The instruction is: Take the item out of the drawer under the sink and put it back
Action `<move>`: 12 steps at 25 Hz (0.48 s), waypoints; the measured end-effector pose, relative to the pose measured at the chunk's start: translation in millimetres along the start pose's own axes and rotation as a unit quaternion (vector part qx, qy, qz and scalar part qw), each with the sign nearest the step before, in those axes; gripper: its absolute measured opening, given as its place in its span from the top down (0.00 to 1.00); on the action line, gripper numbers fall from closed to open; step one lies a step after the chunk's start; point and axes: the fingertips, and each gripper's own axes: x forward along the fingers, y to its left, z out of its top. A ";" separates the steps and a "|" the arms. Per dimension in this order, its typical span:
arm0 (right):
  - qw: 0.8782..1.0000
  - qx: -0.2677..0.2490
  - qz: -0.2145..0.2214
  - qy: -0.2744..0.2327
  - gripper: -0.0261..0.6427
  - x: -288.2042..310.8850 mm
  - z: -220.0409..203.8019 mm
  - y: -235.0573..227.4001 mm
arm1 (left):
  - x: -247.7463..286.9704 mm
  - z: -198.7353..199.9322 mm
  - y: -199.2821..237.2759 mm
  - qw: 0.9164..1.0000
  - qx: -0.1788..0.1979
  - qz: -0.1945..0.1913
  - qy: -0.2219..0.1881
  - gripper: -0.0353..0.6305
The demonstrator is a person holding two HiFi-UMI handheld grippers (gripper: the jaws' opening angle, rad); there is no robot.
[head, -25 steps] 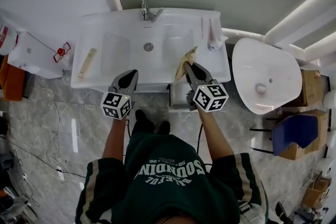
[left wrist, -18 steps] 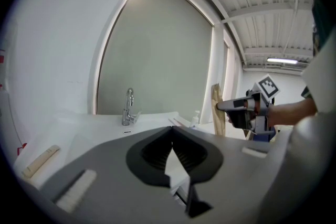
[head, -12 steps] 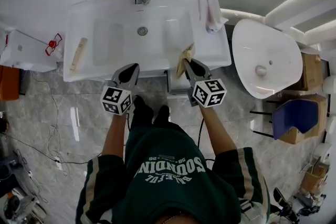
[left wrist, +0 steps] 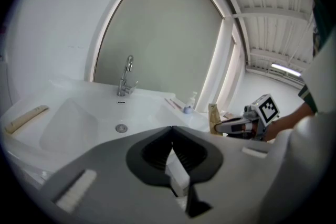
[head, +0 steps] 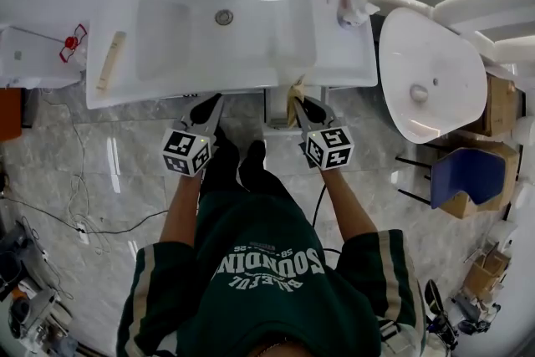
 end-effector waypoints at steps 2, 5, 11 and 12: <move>1.000 -0.021 -0.002 0.017 0.91 4.7 -15.2 -3.0 | 0.3 -11.8 3.8 1.000 -0.007 0.006 0.008 0.87; 0.998 -0.054 0.000 0.040 0.91 16.1 -37.8 -7.3 | 1.4 -31.4 9.6 1.000 -0.015 0.013 0.020 0.87; 0.984 -0.143 0.023 0.108 0.91 50.6 -95.2 -9.4 | 0.2 -67.8 17.3 0.998 -0.036 0.022 0.035 0.87; 0.978 -0.164 0.027 0.122 0.91 56.2 -105.3 -11.6 | 0.5 -70.8 17.9 0.998 -0.038 0.024 0.035 0.87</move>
